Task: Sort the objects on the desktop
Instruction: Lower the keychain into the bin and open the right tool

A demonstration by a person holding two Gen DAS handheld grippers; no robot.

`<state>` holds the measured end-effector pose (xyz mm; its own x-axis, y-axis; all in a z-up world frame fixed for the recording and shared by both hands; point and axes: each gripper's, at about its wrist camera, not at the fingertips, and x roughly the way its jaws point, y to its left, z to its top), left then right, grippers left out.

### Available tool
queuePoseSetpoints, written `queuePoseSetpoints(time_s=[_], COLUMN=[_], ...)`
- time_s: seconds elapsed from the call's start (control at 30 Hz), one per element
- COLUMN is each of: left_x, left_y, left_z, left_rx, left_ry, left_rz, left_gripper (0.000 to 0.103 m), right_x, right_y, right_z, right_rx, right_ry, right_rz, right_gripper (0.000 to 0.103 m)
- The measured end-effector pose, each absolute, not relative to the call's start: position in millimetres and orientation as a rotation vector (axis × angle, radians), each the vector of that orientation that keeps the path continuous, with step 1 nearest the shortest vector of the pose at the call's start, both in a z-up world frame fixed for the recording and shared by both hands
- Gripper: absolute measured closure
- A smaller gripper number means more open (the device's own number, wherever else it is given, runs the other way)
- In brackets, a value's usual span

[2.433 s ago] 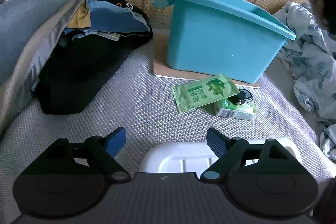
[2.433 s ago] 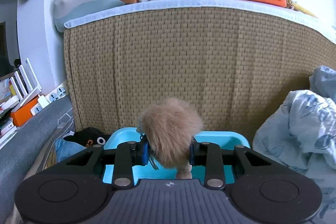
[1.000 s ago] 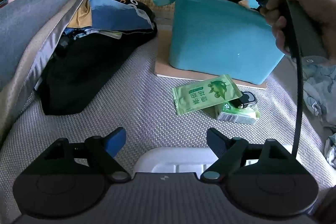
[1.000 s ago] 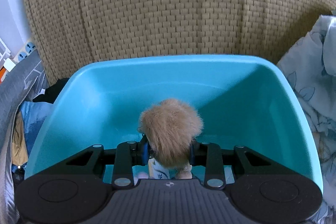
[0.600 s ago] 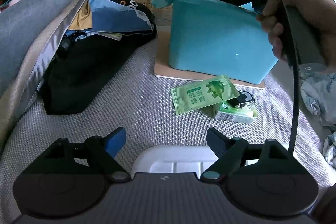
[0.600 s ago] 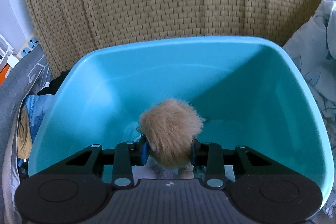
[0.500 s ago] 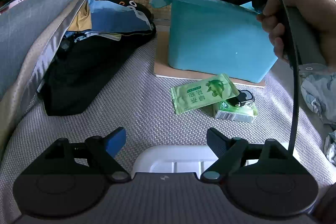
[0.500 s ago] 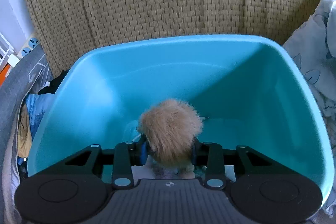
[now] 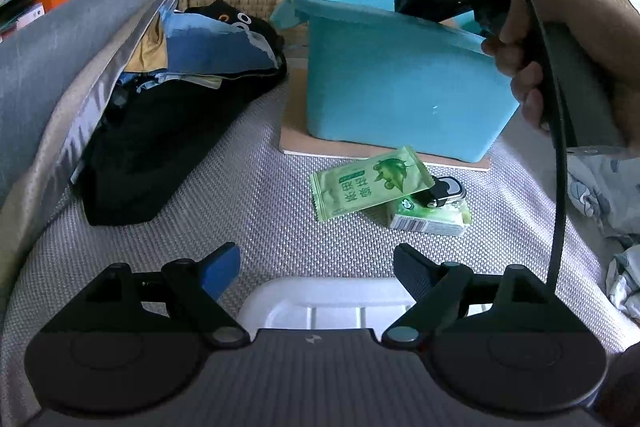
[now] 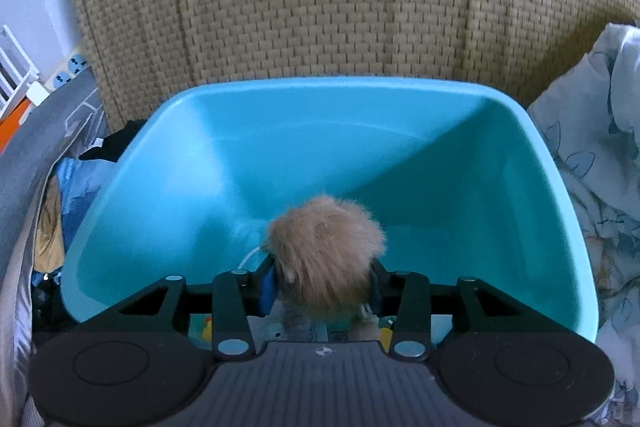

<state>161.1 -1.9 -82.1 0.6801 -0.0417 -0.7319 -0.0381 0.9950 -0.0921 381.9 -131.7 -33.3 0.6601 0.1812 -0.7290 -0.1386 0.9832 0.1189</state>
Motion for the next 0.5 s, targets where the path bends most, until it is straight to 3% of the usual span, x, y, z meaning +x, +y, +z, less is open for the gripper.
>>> queuePoseSetpoints(time_s=[0.2,0.5], left_x=[154.7,148.1], left_y=[-2.0,-3.5], left_z=[-74.5,-71.2], left_rx=[-0.103,-0.095], left_ry=[0.811,0.792], left_rz=[-0.006,-0.017], left_gripper=[0.016,0.016], right_x=[370.4,349.2], right_y=[-133.1,-143.7], right_z=[-21.6,0.5], right_rx=[0.017,0.097], right_ry=[0.793,0.719], right_rz=[0.163,0.204], right_gripper=[0.044,0.042])
